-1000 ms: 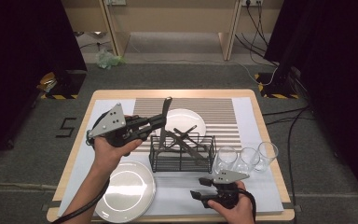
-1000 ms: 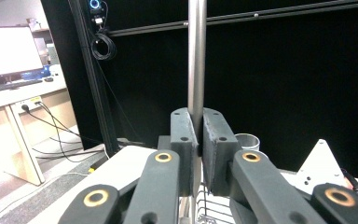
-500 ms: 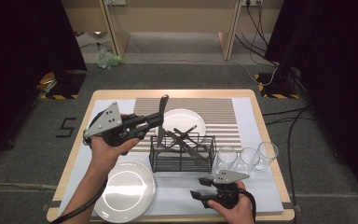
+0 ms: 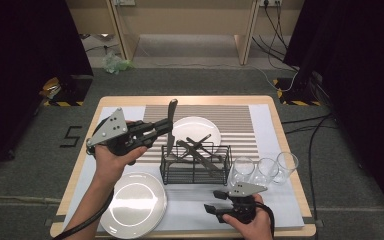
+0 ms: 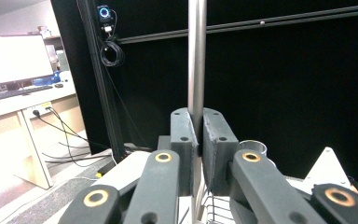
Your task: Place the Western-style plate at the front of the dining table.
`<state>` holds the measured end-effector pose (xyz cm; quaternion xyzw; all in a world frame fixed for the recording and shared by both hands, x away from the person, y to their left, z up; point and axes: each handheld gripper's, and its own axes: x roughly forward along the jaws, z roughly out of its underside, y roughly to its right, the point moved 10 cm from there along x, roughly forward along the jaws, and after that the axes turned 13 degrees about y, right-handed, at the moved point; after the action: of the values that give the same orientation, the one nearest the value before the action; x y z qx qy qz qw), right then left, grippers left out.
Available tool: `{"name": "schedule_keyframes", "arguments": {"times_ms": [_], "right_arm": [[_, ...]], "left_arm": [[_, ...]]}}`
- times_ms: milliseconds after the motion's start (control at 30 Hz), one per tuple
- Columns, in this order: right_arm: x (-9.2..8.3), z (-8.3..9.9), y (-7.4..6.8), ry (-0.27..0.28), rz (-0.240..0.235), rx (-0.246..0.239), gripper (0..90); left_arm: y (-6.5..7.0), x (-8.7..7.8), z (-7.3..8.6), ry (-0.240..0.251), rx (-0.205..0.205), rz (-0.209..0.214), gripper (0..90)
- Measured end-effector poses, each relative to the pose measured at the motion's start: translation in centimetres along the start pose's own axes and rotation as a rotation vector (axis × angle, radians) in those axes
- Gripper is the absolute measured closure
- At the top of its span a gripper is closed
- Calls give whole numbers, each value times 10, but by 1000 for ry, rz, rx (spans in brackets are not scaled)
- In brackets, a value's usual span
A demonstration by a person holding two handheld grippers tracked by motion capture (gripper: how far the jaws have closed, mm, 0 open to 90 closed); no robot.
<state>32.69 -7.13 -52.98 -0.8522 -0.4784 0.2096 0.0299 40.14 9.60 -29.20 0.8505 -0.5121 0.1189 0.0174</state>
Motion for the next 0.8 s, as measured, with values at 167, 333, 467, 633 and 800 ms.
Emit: {"name": "schedule_keyframes", "arguments": {"times_ms": [167,333,467,633,800], "right_arm": [[0,0,0,0,0,2,394],[0,0,0,1,-1,1,394],[0,0,0,1,-1,1,394],[0,0,0,-2,0,0,394],[0,0,0,-2,0,0,394]], "left_arm": [[-1,0,-1,2,-2,-3,835],[-2,0,-1,3,-2,-8,835],[-2,0,-1,6,-2,-11,835],[-4,0,-2,8,-1,-17,835],[-4,0,-4,13,0,-17,835]]}}
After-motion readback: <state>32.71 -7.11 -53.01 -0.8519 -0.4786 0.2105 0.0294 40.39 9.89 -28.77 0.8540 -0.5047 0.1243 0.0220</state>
